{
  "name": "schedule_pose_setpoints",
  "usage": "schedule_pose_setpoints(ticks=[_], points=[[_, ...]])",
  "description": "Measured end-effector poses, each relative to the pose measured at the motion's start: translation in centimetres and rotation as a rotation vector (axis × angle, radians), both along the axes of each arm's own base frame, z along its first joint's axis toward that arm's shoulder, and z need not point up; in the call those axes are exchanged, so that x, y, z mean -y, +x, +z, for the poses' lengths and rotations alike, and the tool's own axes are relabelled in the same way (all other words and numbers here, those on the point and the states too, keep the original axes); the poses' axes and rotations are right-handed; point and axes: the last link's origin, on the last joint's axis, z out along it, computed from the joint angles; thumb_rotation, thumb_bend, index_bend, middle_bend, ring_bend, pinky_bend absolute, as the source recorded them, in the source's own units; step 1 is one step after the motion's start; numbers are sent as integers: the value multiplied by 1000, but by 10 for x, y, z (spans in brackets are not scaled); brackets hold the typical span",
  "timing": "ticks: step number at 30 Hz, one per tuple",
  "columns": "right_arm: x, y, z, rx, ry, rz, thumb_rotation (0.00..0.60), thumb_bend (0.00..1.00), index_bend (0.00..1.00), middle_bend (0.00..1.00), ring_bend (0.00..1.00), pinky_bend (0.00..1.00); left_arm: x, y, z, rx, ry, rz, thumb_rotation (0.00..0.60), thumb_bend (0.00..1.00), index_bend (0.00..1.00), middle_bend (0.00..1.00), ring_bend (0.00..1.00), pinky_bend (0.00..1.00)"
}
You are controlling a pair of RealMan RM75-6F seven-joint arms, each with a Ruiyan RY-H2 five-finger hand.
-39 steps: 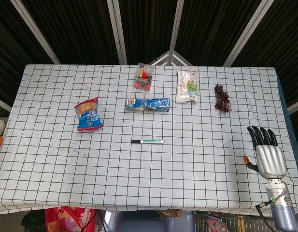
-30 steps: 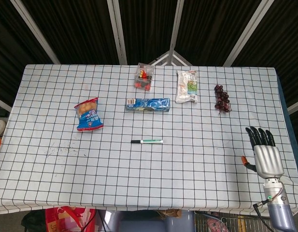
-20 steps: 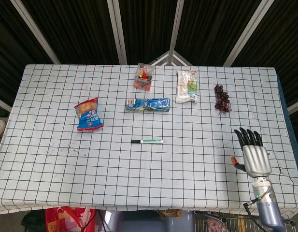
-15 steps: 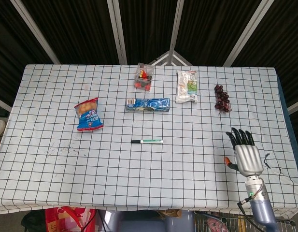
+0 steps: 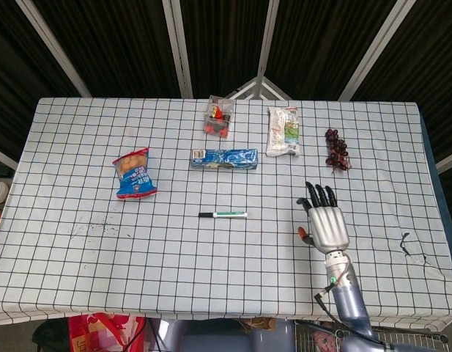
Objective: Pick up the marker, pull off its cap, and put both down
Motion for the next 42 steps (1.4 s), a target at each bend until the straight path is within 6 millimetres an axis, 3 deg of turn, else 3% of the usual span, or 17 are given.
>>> schedule_pose_setpoints(ticks=[7, 18, 29, 34, 42], points=[[21, 44, -45, 7, 75, 9, 600, 308, 382, 54, 4, 0, 4, -11, 10, -14, 23, 29, 600, 478, 10, 0, 0, 14], [40, 49, -88, -27, 125, -23, 600, 308, 397, 54, 5, 0, 3, -20, 16, -17, 34, 48, 600, 477, 10, 0, 0, 14], [48, 57, -114, -24, 150, -16, 600, 308, 412, 54, 5, 0, -6, -15, 4, -25, 7, 43, 600, 476, 10, 0, 0, 13], [49, 64, -118, -24, 154, -5, 600, 308, 412, 54, 4, 0, -8, -13, 2, -7, 2, 39, 600, 430, 10, 0, 0, 13], [51, 77, -120, -24, 148, 9, 600, 308, 421, 54, 5, 0, -9, -10, 3, -9, 1, 30, 600, 506, 10, 0, 0, 13]])
